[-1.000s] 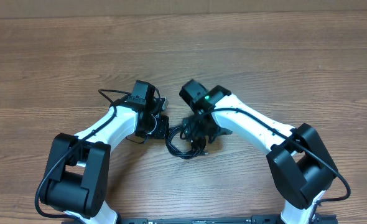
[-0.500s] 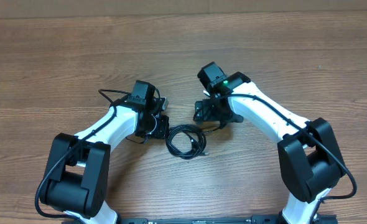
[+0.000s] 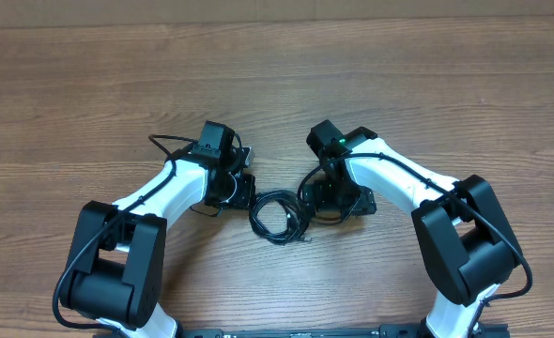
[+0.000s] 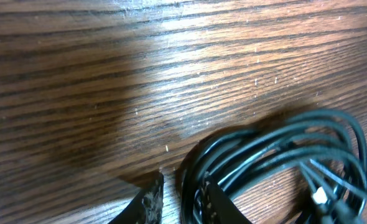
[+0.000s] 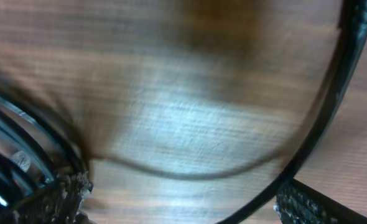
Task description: Untangle cables
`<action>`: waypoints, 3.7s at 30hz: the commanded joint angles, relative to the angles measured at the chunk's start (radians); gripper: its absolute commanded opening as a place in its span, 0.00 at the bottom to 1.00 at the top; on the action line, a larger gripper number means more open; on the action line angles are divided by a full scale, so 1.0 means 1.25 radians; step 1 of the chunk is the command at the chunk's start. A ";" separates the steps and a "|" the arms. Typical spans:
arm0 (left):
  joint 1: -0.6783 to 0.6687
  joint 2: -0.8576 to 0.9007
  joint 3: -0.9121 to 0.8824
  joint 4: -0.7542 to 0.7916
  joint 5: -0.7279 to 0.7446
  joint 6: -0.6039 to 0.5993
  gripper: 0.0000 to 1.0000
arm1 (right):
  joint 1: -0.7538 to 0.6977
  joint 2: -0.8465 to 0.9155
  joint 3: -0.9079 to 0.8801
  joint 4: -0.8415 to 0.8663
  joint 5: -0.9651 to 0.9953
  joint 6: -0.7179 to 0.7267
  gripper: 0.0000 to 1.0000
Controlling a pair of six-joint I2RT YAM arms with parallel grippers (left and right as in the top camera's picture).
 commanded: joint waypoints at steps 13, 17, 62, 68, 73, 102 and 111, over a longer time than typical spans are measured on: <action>-0.010 0.034 -0.028 -0.012 -0.039 0.012 0.23 | 0.004 0.001 -0.006 -0.032 -0.181 -0.085 0.98; -0.010 0.034 -0.028 -0.012 -0.039 0.012 0.23 | 0.004 0.001 -0.006 -0.037 -0.180 -0.085 0.98; -0.010 0.034 -0.028 -0.013 -0.039 0.012 0.25 | 0.085 0.001 -0.041 0.100 -0.004 0.046 0.81; -0.010 0.034 -0.028 -0.012 -0.039 0.012 0.25 | 0.091 0.001 -0.087 0.125 0.035 0.039 0.80; -0.011 0.034 -0.028 -0.012 -0.039 0.012 0.24 | 0.091 0.001 -0.123 0.176 0.104 0.045 0.75; -0.099 0.034 -0.028 -0.088 -0.208 -0.016 0.28 | 0.090 0.001 -0.132 0.198 0.107 0.045 0.61; -0.099 0.034 -0.028 -0.093 -0.219 -0.023 0.28 | 0.091 0.001 -0.133 0.199 0.113 0.045 0.62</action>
